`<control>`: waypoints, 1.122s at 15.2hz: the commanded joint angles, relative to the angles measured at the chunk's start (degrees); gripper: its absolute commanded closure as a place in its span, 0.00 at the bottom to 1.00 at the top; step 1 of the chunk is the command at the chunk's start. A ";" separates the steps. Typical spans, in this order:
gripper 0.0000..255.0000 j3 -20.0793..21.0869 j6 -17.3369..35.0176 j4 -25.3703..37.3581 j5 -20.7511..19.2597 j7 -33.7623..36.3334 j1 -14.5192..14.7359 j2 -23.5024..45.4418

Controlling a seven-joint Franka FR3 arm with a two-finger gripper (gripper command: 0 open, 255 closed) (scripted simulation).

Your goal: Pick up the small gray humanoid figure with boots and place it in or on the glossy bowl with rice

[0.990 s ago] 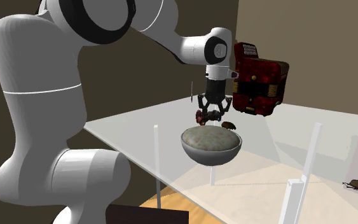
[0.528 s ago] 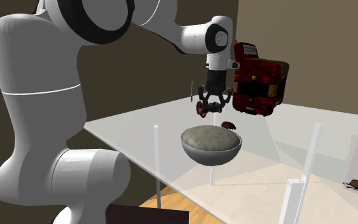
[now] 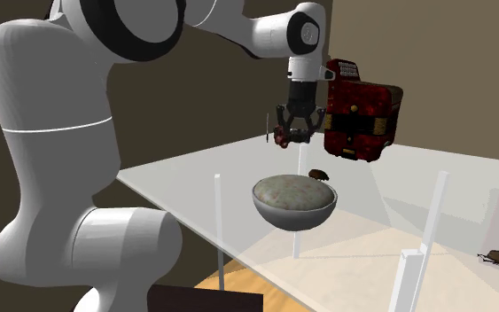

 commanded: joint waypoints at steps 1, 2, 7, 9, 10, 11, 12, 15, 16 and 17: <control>1.00 -0.10 -1.58 1.79 0.25 -0.20 -0.04 0.35; 1.00 -0.13 -2.37 2.68 0.36 -0.26 -0.05 0.49; 1.00 -0.36 -5.87 6.78 1.00 -0.66 -0.16 1.38; 1.00 0.74 -5.35 2.12 -3.31 1.10 0.02 -4.63; 1.00 1.42 -5.30 -0.01 -5.28 1.89 -0.21 -7.50; 1.00 2.17 -5.36 -2.04 -7.10 2.61 -0.64 -10.26; 1.00 2.96 -5.51 -3.96 -8.78 3.22 -1.22 -12.91; 1.00 5.33 -6.46 -9.19 -12.97 4.42 -3.66 -20.21; 1.00 6.05 -6.90 -10.77 -14.15 4.63 -4.59 -22.48; 1.00 6.73 -7.40 -12.26 -15.24 4.76 -5.55 -24.67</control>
